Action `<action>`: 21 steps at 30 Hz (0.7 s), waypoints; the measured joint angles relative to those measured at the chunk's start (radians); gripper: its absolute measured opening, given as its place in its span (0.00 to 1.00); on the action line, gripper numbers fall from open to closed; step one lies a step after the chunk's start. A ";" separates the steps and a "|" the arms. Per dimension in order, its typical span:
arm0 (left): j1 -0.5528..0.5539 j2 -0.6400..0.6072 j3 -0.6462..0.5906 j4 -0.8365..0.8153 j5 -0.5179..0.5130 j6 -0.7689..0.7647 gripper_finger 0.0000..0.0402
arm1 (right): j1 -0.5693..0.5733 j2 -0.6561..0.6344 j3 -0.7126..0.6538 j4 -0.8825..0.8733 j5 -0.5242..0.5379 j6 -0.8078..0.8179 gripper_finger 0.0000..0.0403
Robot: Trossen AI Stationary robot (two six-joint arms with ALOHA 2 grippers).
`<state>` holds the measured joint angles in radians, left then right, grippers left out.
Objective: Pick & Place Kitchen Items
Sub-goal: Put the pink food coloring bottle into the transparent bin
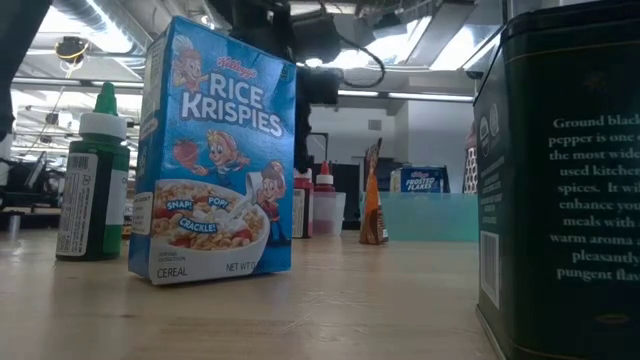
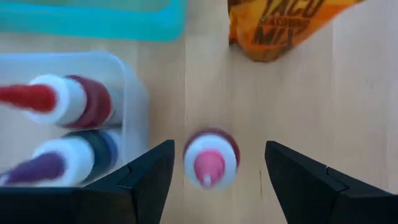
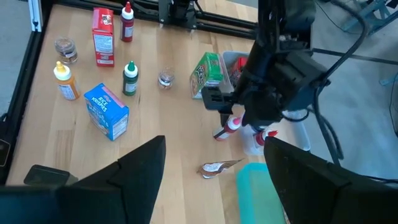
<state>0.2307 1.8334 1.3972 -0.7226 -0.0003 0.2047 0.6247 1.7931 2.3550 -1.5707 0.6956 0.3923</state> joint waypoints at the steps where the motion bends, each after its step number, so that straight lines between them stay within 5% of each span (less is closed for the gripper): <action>1: 0.000 0.004 -0.001 -0.008 0.001 0.000 0.61 | 0.000 0.000 0.000 0.000 0.000 0.000 0.68; 21: 0.001 0.025 0.000 0.016 0.000 0.021 0.60 | 0.000 0.000 0.000 0.000 0.001 -0.015 0.68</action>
<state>0.2314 1.8587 1.3968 -0.7063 -0.0002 0.2255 0.6250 1.7927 2.3547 -1.5709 0.6962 0.3771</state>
